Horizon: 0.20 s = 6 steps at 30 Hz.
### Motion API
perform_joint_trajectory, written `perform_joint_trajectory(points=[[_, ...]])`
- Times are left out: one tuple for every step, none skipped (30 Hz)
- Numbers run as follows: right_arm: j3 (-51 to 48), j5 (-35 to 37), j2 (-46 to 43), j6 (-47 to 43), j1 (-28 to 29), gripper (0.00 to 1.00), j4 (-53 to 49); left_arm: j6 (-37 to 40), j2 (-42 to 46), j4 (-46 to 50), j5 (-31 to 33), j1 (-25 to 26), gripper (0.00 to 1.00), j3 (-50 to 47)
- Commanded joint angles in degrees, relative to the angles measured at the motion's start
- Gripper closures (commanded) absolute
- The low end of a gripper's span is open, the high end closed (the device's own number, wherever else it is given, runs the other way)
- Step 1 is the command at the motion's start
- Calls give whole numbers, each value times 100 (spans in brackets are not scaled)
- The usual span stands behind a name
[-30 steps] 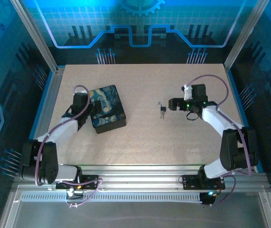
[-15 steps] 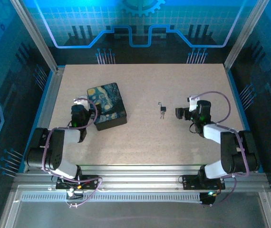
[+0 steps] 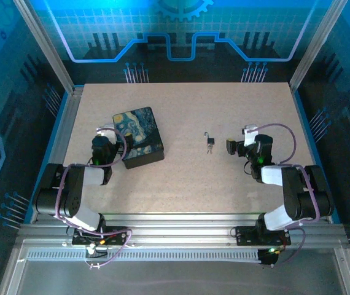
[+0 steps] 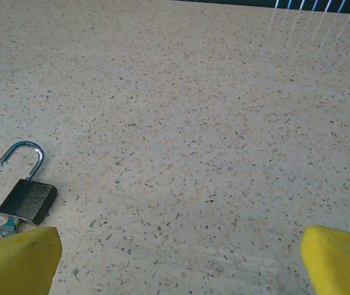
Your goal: Unlock the padlock with the key
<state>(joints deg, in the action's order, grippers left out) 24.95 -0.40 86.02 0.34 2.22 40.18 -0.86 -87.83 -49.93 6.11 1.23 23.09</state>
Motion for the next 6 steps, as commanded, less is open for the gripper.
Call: perform_joint_trajectory(points=[[-18, 7, 20, -87, -8, 0, 297, 161, -76, -124, -169, -27, 1, -59], [-17, -12, 20, -86, -19, 0, 297, 157, -78, -104, -183, -36, 1, -54], [-17, -12, 21, -87, -20, 0, 297, 162, -77, -119, -178, -36, 1, -58], [-17, -12, 20, -82, -20, 0, 297, 160, -77, -123, -179, -36, 1, -63], [-17, -17, 20, -82, -15, 0, 296, 168, -76, -143, -173, -36, 1, -73], [-17, -12, 21, -82, -20, 0, 297, 182, -80, -187, -167, -29, 1, -96]])
